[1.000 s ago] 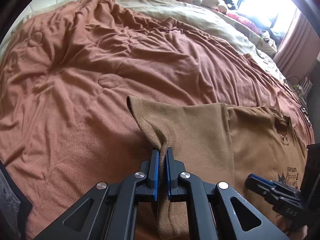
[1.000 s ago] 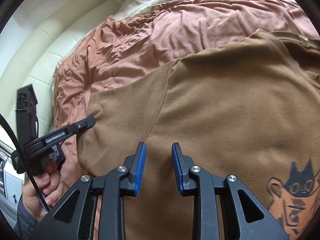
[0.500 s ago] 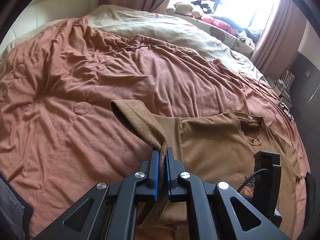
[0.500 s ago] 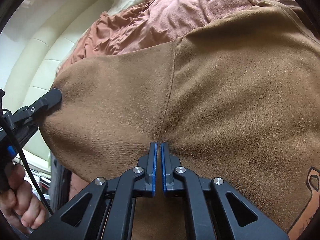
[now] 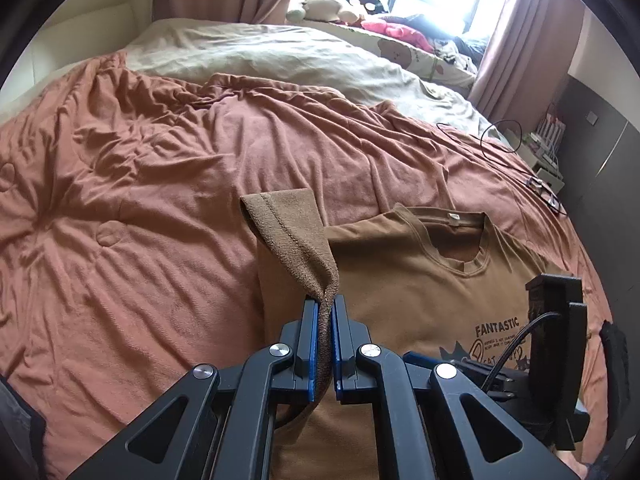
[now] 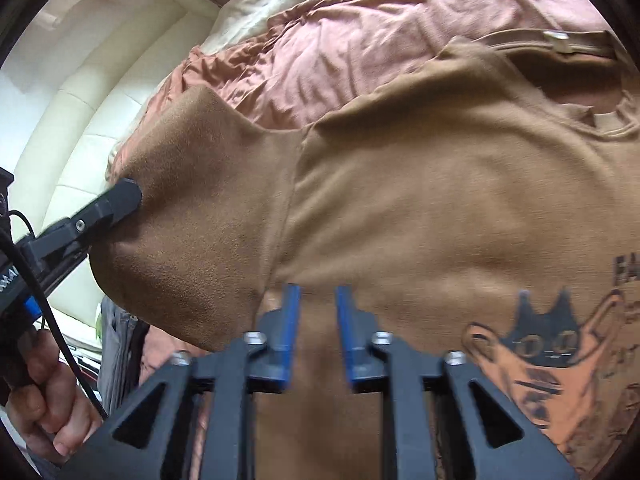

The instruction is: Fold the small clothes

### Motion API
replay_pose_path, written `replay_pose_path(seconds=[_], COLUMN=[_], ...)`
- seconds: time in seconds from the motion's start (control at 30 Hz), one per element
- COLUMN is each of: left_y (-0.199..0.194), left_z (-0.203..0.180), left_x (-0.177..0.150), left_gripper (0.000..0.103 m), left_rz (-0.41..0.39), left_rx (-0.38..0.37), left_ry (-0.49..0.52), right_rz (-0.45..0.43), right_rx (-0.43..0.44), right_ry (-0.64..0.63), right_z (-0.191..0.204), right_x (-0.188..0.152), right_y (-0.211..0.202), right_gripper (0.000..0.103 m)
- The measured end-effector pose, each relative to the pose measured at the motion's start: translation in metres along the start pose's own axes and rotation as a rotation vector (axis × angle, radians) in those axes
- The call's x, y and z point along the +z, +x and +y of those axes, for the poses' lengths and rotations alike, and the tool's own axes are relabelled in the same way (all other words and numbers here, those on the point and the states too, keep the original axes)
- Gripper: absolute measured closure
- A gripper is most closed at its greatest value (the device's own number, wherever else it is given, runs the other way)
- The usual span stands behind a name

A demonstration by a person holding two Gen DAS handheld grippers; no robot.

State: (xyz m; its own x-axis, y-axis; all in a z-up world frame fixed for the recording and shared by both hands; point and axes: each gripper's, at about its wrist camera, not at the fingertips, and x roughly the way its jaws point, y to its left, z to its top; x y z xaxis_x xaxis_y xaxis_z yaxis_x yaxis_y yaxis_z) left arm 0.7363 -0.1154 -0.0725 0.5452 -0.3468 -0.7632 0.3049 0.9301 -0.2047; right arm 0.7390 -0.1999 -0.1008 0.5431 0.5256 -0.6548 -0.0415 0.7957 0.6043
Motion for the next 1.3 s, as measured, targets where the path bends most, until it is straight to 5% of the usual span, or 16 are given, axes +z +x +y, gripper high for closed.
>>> replay_pose_path(seconds=[0.03, 0.17, 0.3, 0.33, 0.43, 0.57, 0.93, 0.97, 1.03, 1.07, 1.3], left_y=[0.003, 0.017, 0.015, 0.012, 0.011, 0.025, 0.074, 0.077, 0.082, 0.081, 0.072], left_z=[-0.005, -0.023, -0.029, -0.027, -0.014, 0.005, 0.038, 0.04, 0.044, 0.046, 0.052], left_x=[-0.002, -0.009, -0.015, -0.015, -0.014, -0.021, -0.06, -0.063, -0.067, -0.069, -0.077], left_gripper=[0.097, 0.091, 0.036, 0.035, 0.035, 0.035, 0.049, 0.049, 0.049, 0.049, 0.049], left_rz=[0.008, 0.069, 0.055, 0.041, 0.032, 0.061, 0.196, 0.209, 0.235, 0.237, 0.255], left_rx=[-0.01, -0.087, -0.084, -0.069, -0.055, 0.062, 0.146, 0.152, 0.158, 0.157, 0.154], left_ry=[0.003, 0.027, 0.052, 0.052, 0.028, 0.028, 0.05, 0.049, 0.049, 0.052, 0.045], right_rz=[-0.023, -0.054, -0.061, -0.063, -0.06, -0.055, -0.059, -0.07, -0.045, -0.027, -0.046], right_rx=[-0.012, -0.032, -0.063, -0.065, -0.053, -0.083, -0.214, -0.216, -0.235, -0.241, -0.281], right_ry=[0.011, 0.057, 0.065, 0.067, 0.067, 0.021, -0.086, -0.09, -0.093, -0.087, -0.043], right_z=[-0.006, -0.025, -0.034, -0.035, -0.038, -0.034, -0.016, -0.016, -0.018, -0.021, -0.04], right_x=[0.001, -0.003, -0.004, -0.005, -0.008, -0.005, 0.014, 0.014, 0.019, 0.023, 0.023], right_y=[-0.009, -0.029, -0.038, -0.039, -0.044, -0.038, 0.009, 0.009, 0.016, 0.017, -0.002], right_gripper=[0.047, 0.047, 0.047, 0.047, 0.047, 0.047, 0.047, 0.051, 0.09, 0.097, 0.102])
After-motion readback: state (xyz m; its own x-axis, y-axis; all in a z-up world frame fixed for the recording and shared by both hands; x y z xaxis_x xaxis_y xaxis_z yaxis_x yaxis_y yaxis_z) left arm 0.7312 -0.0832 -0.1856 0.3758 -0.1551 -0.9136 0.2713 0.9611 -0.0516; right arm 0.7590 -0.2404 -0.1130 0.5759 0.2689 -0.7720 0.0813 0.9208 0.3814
